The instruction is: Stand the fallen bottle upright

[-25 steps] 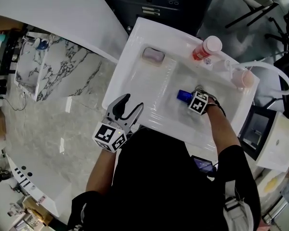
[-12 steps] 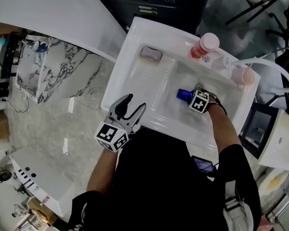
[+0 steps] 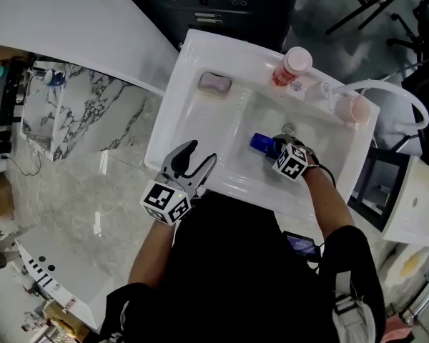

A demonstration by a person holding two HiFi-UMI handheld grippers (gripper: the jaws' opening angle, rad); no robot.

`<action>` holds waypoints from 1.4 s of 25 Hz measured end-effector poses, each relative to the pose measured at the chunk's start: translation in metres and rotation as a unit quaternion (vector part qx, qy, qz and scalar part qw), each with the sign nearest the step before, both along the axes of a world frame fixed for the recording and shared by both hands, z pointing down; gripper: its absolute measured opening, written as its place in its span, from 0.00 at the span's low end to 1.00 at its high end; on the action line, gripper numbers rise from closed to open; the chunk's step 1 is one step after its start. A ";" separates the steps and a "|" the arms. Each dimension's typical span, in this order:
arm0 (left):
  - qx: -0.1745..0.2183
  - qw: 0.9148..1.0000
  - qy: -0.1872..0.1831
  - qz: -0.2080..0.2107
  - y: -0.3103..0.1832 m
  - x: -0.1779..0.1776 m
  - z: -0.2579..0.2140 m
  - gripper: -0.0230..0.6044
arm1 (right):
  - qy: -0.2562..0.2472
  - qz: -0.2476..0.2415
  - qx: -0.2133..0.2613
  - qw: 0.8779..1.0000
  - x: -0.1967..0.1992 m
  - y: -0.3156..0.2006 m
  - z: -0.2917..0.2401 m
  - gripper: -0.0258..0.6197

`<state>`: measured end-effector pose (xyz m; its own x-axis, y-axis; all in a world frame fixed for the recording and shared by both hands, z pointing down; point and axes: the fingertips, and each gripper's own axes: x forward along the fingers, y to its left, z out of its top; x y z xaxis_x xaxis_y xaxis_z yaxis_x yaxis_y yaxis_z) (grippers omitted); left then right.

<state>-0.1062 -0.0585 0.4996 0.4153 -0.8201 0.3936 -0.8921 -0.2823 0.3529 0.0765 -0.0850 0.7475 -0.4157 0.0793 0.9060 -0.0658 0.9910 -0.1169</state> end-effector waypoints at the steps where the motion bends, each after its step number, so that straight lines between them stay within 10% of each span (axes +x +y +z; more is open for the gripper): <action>1: 0.000 1.000 0.002 0.004 -0.002 0.003 0.001 0.44 | -0.017 0.019 -0.002 1.000 -0.004 0.000 -0.006 0.49; 22: -0.125 0.978 0.118 0.118 -0.053 0.094 0.097 0.45 | -0.199 0.184 0.000 0.963 -0.065 0.003 -0.097 0.49; 35: -0.114 0.966 0.182 0.142 -0.062 0.104 0.083 0.30 | -0.214 0.213 0.018 0.953 -0.079 0.002 -0.113 0.49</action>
<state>-0.0022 -0.1202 0.5824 0.7553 -0.5621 0.3371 -0.5958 -0.3746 0.7104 -0.0021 -0.0828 0.6347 -0.7360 -0.2063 0.6447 -0.4162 0.8890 -0.1907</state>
